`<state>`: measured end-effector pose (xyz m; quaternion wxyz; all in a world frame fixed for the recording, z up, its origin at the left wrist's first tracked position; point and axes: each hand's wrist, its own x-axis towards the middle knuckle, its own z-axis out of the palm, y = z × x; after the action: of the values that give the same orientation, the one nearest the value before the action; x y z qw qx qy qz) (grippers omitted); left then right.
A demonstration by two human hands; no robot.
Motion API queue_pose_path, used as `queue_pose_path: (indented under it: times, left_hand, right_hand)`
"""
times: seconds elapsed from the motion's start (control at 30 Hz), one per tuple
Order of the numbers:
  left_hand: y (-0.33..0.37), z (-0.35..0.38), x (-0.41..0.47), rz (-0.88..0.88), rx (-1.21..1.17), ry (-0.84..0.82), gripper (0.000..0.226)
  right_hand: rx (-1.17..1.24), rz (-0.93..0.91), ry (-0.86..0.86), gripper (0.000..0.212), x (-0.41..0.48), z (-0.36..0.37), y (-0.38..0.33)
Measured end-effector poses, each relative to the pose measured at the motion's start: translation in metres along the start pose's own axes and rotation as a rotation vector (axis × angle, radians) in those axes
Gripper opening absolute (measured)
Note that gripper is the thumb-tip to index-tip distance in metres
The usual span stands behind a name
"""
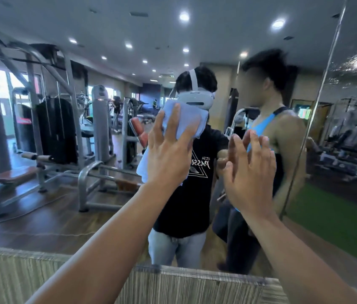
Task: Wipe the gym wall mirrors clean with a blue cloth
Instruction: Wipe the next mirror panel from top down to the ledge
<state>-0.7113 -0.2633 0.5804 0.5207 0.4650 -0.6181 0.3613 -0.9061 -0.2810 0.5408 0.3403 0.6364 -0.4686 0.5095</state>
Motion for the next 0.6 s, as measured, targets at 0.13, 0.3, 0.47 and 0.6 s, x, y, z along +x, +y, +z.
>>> queue_pose_path:
  times: [0.13, 0.3, 0.47, 0.6]
  left_hand:
    - [0.026, 0.011, 0.020, 0.020, -0.001, 0.025, 0.045]
    - [0.049, 0.020, 0.034, 0.062, 0.047, 0.063, 0.045]
    - [0.065, 0.029, 0.045, 0.091, 0.074, 0.065, 0.054]
    - [0.084, 0.039, 0.062, 0.122, 0.067, 0.065, 0.055]
  right_hand:
    - [-0.037, -0.041, 0.058, 0.061, 0.006, 0.000, 0.012]
    - [-0.011, -0.040, 0.115, 0.061, 0.012, 0.001, 0.024]
    - [0.022, -0.034, 0.151, 0.059, 0.038, -0.001, 0.046]
    - [0.051, -0.018, 0.194, 0.060, 0.060, -0.011, 0.064]
